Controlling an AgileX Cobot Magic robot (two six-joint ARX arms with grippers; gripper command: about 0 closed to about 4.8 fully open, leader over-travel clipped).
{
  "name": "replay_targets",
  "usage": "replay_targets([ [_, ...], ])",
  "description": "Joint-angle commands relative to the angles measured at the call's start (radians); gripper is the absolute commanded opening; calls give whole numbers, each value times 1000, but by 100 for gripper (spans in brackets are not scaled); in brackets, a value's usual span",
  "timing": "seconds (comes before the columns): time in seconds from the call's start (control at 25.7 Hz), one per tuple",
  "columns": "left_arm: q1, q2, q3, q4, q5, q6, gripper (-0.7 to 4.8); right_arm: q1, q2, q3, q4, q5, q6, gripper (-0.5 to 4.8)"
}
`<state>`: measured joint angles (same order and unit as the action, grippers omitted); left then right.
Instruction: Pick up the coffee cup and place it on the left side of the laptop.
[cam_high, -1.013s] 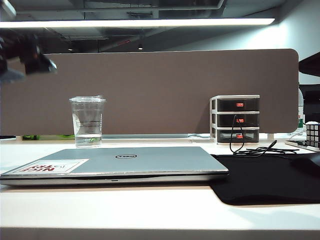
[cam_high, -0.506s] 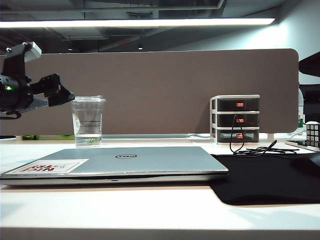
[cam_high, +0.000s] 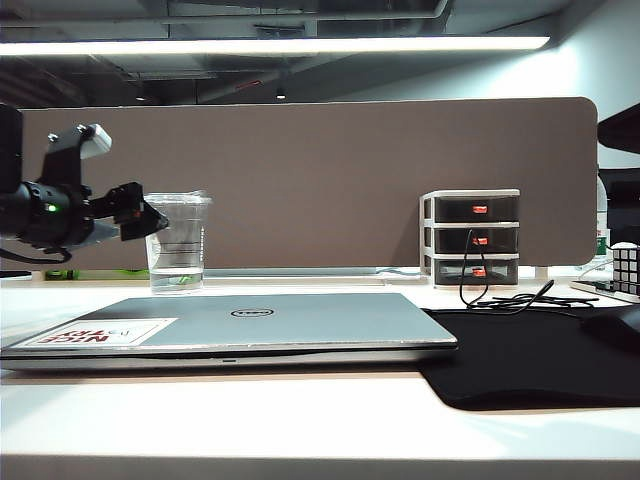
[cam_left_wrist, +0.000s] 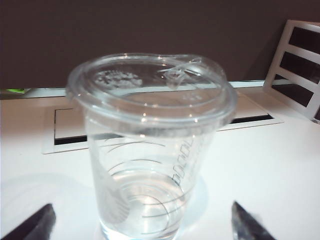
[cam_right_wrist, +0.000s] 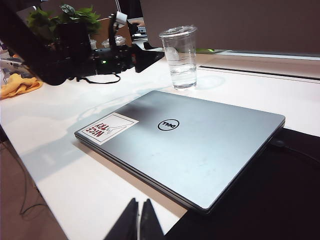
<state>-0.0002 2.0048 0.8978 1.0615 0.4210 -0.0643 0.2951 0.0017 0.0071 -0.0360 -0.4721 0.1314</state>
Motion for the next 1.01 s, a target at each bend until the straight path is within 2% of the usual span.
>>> replay_targets([
  [0.04,-7,37,45,-14,10,1,479,0,0,-6,6,1,-1,27],
  [0.31,-42,145,152,-44,6,5,479,0,0,-6,2,2,-8,27],
  [0.47,-72,189,225,-59,-59,31,479,0,0,-6,2,2,-8,27],
  [1.01,-73,222,312,-75,-108,39,479,0,0,-6,2,2,-8,27],
])
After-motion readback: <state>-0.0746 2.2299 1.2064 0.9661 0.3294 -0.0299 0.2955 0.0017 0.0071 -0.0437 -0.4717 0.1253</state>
